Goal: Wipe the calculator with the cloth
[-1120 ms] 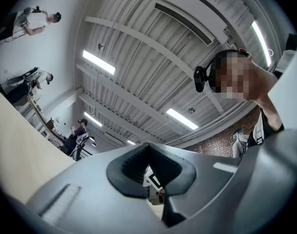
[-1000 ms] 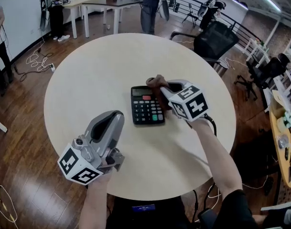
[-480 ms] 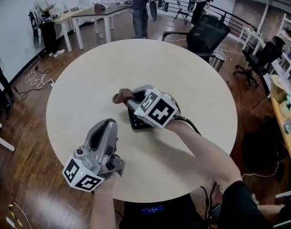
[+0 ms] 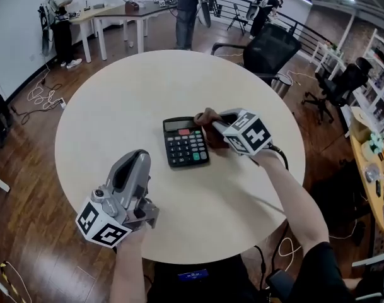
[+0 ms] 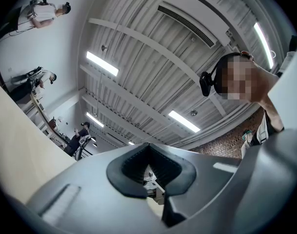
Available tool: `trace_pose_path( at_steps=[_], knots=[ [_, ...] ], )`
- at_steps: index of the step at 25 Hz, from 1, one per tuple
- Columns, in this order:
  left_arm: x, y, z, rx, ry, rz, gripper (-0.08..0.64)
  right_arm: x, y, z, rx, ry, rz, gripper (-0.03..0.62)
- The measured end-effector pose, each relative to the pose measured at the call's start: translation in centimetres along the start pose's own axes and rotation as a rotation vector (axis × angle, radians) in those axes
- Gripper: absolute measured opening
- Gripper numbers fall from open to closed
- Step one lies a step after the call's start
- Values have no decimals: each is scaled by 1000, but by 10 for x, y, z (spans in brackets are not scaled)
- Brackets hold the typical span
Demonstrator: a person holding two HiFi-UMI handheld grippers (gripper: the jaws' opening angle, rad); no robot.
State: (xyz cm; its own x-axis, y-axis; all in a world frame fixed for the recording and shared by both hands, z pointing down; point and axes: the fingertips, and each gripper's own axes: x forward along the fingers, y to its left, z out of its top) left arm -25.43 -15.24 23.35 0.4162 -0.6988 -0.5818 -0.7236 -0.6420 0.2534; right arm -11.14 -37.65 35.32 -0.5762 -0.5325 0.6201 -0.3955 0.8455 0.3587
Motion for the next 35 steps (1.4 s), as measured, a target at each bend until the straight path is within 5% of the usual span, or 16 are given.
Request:
trace_pose_path(
  at_steps=[6,13,17,20,26,35],
  knots=[
    [-2,1,2,-10,-2,6,5,-80,-56,-25,129,-15,-85,49],
    [-7,0,7,-3,-18,19,3,-171,-37,92,215,-399,139,51],
    [-8,-7,7,23,-21,14,3,-170,8,140,242,-558,294,51],
    [-8,-11,8,43,-21,3,3,-117,46,139,193,-475,325,51],
    [-11,-19,12,71,-49,-8,3,-20,86,113,1,-226,257,51],
    [-8,-23,9,95,-25,-13,3,39,95,88,-148,-69,182,51]
  ],
)
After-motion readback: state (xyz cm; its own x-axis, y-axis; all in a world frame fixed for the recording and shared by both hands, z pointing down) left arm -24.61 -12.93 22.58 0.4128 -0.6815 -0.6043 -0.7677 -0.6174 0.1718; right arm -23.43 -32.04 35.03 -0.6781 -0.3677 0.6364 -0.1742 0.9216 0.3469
